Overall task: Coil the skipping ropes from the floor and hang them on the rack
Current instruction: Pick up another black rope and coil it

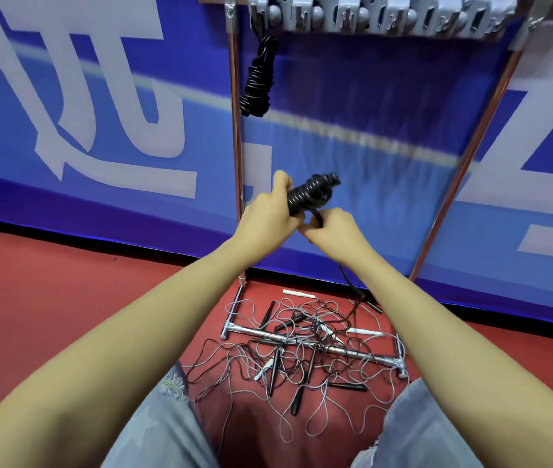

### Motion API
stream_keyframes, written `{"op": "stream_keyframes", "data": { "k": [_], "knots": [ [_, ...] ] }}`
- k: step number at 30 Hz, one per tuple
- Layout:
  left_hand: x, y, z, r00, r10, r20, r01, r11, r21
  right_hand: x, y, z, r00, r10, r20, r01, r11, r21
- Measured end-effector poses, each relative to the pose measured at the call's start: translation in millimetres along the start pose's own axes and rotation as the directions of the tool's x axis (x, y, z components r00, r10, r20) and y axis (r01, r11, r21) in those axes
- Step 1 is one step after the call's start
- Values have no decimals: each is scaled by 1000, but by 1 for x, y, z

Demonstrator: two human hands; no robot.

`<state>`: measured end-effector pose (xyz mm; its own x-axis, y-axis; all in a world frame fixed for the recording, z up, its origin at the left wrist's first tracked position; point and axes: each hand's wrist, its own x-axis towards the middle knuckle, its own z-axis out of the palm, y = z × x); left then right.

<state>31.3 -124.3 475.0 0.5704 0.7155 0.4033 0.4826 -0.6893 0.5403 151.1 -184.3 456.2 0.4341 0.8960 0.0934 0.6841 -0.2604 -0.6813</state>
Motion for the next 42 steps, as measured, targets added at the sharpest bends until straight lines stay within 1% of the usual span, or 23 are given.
{"op": "stream_keyframes", "data": {
  "k": [3,6,9,11,13,15,16,17,19,21,23,24,26,28,29,31,33,36,37,39,40,41,42],
  "knots": [
    [6,-1,13,990,-142,9,142,989,-41,-6,-2,-2,997,-19,69,18,1000,12],
    [10,-6,24,985,-169,41,165,983,81,-11,-4,-3,991,-57,122,59,998,-13],
    [13,-13,27,979,-190,77,167,958,234,-11,-5,-8,985,-107,138,124,985,-121],
    [14,-17,25,977,-177,120,113,903,416,-11,-7,-12,972,-179,153,210,952,-223],
    [12,-19,23,972,-138,189,4,817,577,-13,-15,-17,944,-277,177,327,850,-413],
    [8,-19,24,954,-71,290,-143,745,652,-14,-22,-19,910,-386,152,400,721,-565],
    [6,-20,24,942,-39,332,-205,715,668,-13,-23,-18,901,-418,122,402,692,-600],
    [5,-20,23,934,-21,356,-244,690,682,-13,-23,-16,902,-421,91,384,690,-614],
    [4,-21,18,928,-4,372,-278,655,703,-11,-19,-12,934,-354,45,317,763,-564],
    [8,-24,14,926,29,377,-310,630,712,-8,-16,-10,963,-269,36,255,854,-453],
    [10,-29,7,925,92,369,-354,564,746,-6,-17,-11,975,-221,40,218,892,-395],
    [12,-29,4,925,162,343,-375,522,766,-5,-18,-11,980,-195,40,196,908,-371],
    [12,-26,-6,927,212,309,-374,471,799,-6,-17,-11,991,-124,46,131,957,-260],
    [14,-32,-4,917,185,353,-397,506,766,-5,-13,-10,994,-89,60,97,986,-139],
    [13,-35,-1,904,213,372,-426,533,731,-4,-11,-8,995,-77,67,85,990,-115],
    [7,-33,-5,873,257,415,-486,524,700,-3,-9,-5,996,-63,63,69,992,-105],
    [11,-42,-1,816,388,428,-578,524,626,-2,-8,-4,998,-36,45,39,996,-84],
    [6,-46,-5,729,510,457,-681,470,561,2,-6,-5,1000,20,25,-19,1000,-19],
    [6,-46,-5,706,566,427,-699,456,551,3,-5,-6,999,38,24,-37,999,-14],
    [9,-49,-2,649,697,305,-722,437,537,4,-4,-7,999,46,10,-46,998,-30],
    [11,-51,1,631,738,237,-725,455,517,6,-2,-6,999,43,-2,-43,998,-40],
    [11,-51,3,630,757,171,-724,495,480,6,-1,-6,999,50,-16,-51,998,-46],
    [10,-48,4,655,747,114,-715,564,413,7,2,-5,998,53,-29,-54,998,-42]
  ]
}}
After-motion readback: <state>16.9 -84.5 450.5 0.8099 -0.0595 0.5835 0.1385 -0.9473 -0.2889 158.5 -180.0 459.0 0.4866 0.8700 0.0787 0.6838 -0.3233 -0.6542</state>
